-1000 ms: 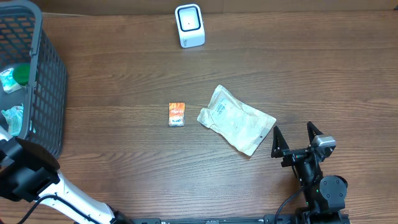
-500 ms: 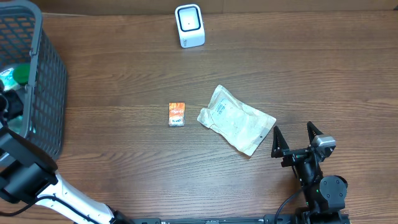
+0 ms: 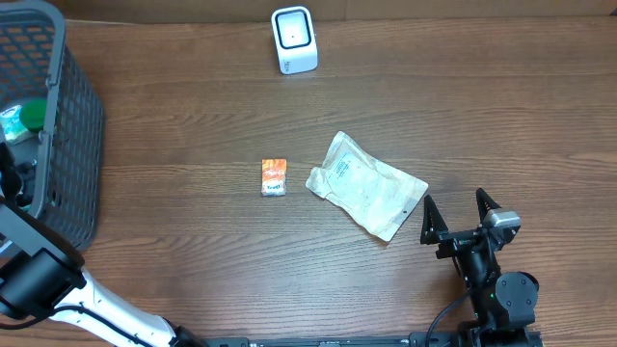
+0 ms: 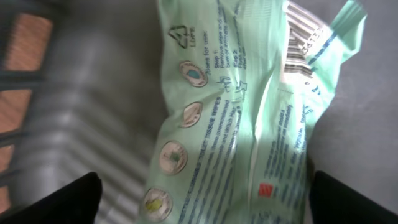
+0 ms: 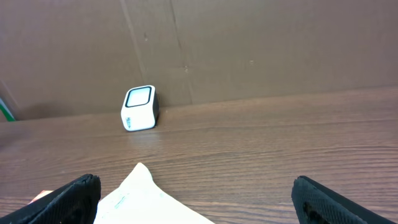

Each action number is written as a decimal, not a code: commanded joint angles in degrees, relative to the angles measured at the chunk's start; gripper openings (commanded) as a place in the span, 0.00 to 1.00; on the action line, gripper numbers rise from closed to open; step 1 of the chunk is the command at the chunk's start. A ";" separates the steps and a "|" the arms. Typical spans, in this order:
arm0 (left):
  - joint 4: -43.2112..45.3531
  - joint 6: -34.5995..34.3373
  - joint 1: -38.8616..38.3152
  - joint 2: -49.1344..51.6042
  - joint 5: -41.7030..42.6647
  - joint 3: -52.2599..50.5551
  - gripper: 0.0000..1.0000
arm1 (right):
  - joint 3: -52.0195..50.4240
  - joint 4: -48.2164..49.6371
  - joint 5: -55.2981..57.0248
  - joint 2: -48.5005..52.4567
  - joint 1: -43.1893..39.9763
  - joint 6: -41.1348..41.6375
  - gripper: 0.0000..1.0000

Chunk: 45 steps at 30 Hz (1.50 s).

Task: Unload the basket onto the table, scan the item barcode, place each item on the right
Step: 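Grasp and lift the mint-green wipes pack with the left gripper, then carry the wipes pack left of the orange packet and release it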

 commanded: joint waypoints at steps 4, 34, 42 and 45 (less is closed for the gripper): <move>1.84 1.33 -0.09 0.20 2.23 -2.69 0.49 | -0.63 0.22 -0.11 -0.66 -0.13 -0.24 1.00; -20.22 -10.40 -4.52 -9.27 9.55 36.72 0.04 | -0.63 0.22 -0.13 -0.66 -0.13 -0.24 1.00; -21.16 -13.75 -9.53 -20.00 26.86 38.14 0.04 | -0.63 0.22 -0.11 -0.66 -0.13 -0.24 1.00; -24.55 -13.66 -13.25 -23.43 31.23 38.14 0.04 | -0.63 0.22 -0.11 -0.66 -0.13 -0.24 1.00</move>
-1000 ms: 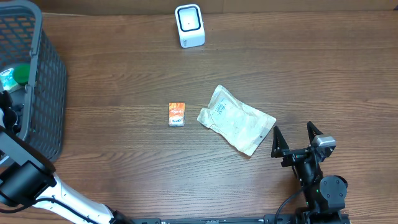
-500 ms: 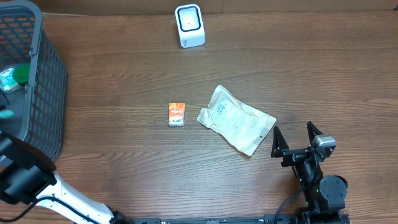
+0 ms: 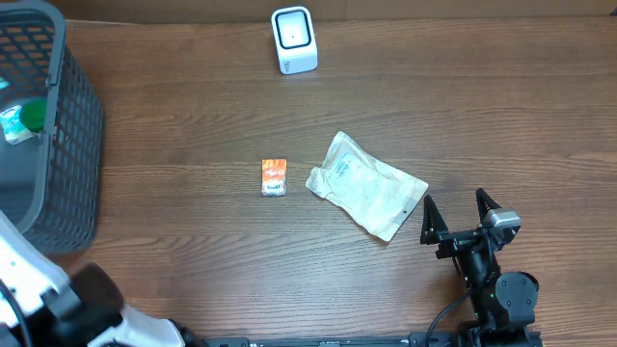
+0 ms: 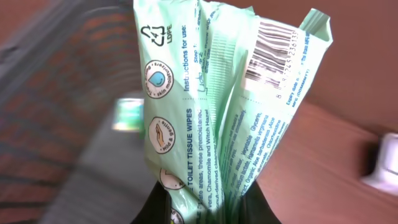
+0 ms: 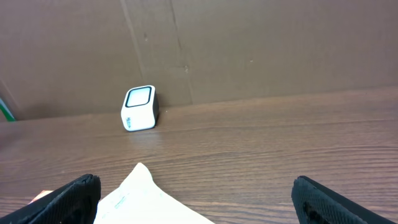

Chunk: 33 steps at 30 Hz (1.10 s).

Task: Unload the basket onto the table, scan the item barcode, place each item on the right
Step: 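Carry the wipes pack left of the orange packet and release it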

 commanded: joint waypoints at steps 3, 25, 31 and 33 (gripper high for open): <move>-6.49 0.28 -7.72 -5.11 8.94 1.40 0.05 | -0.63 0.26 -0.11 -0.66 -0.15 -0.22 1.00; 15.34 -5.01 -37.57 -4.26 -6.47 -52.24 0.13 | -0.63 0.26 -0.11 -0.66 -0.15 -0.20 1.00; 25.68 -9.22 -38.51 -4.26 -6.32 -63.32 0.19 | -0.63 0.26 -0.11 -0.66 -0.15 -0.22 1.00; 29.03 -9.42 -38.53 -4.26 -5.86 -66.05 0.24 | -0.63 0.26 -0.11 -0.66 -0.15 -0.22 1.00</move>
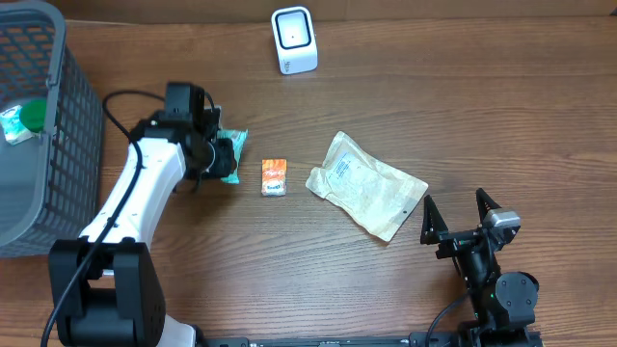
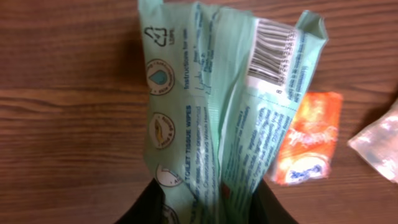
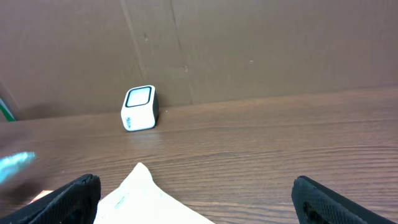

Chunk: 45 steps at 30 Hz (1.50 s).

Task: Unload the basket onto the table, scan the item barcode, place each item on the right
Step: 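Carry the wipes pack left of the orange packet and release it, then lower the left gripper into the basket onto the green-lidded jar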

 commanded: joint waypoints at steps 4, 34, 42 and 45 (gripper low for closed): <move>6.82 -2.99 -0.02 -0.24 3.34 -6.58 0.43 | -0.63 0.26 -0.13 -0.66 -0.15 -0.24 1.00; -10.64 -3.93 19.21 -7.98 -5.35 43.19 0.99 | -0.63 0.26 -0.15 -0.66 -0.15 -0.24 1.00; -10.97 -7.58 38.51 -6.16 -5.38 41.55 0.94 | -0.63 0.26 -0.13 -0.66 -0.15 -0.24 1.00; -10.80 -7.13 42.82 -3.93 -5.38 40.39 0.93 | -0.63 0.26 -0.13 -0.66 -0.15 -0.22 1.00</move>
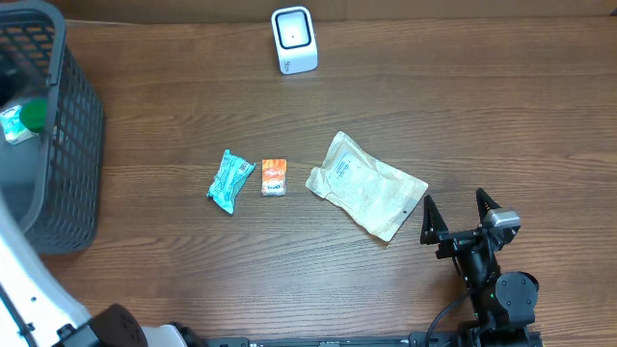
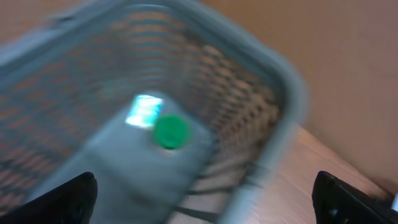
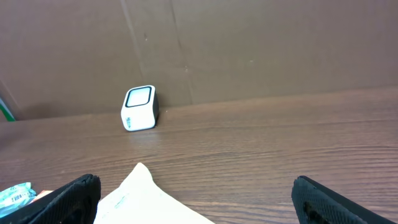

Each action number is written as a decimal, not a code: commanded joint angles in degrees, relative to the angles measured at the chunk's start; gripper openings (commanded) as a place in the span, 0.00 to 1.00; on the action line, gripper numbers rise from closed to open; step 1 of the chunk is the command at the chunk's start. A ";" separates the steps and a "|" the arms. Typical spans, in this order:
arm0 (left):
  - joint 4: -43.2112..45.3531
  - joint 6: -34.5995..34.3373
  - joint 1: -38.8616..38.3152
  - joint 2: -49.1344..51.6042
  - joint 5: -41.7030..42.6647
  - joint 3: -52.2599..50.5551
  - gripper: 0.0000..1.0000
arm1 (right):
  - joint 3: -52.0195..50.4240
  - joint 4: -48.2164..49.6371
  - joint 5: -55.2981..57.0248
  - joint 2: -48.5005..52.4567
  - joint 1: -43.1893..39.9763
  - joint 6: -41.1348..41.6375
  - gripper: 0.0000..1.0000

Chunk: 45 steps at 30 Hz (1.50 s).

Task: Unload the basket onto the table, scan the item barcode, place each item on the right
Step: 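Lower the left gripper into the basket onto the green-lidded jar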

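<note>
A green wipes pack (image 1: 230,180) lies flat on the table, just left of a small orange packet (image 1: 274,177). A white pouch (image 1: 366,183) lies to their right. The white scanner (image 1: 294,40) stands at the table's far edge, also in the right wrist view as the scanner (image 3: 138,107). My left gripper (image 2: 205,190) is open and holds nothing, looking into the grey basket (image 2: 273,81). Only the white left arm (image 1: 29,280) shows overhead. My right gripper (image 1: 455,204) stands open near the front right, just right of the pouch (image 3: 143,196).
The grey mesh basket (image 1: 72,145) stands at the table's left end. Inside it is an item with a green cap (image 1: 32,114), seen blurred in the left wrist view as the green cap (image 2: 171,132). A brown cardboard wall (image 3: 249,43) backs the table.
The green wipes pack has left my left gripper and now lies on the table beside the orange packet. My left gripper is open and back at the basket. The right arm has not moved.
My left gripper was open around the green wipes pack inside the basket. Then it was shut on the pack, held up by the basket's rim. Then it held the pack over the table by the orange packet. Now the pack lies there, released.
</note>
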 commanded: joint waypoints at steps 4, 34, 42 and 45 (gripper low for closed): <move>1.84 5.73 5.90 7.54 -0.55 -1.64 0.93 | -0.63 0.24 -0.11 -0.66 -0.13 -0.24 1.00; 20.13 25.33 -0.42 34.84 1.20 -1.64 1.00 | -0.63 0.24 -0.11 -0.66 -0.13 -0.24 1.00; 21.20 25.07 -0.50 38.27 1.27 -1.64 1.00 | -0.63 0.24 -0.13 -0.66 -0.13 -0.24 1.00; 21.03 25.09 -0.52 39.69 1.25 -1.64 0.99 | -0.63 0.24 -0.11 -0.66 -0.13 -0.24 1.00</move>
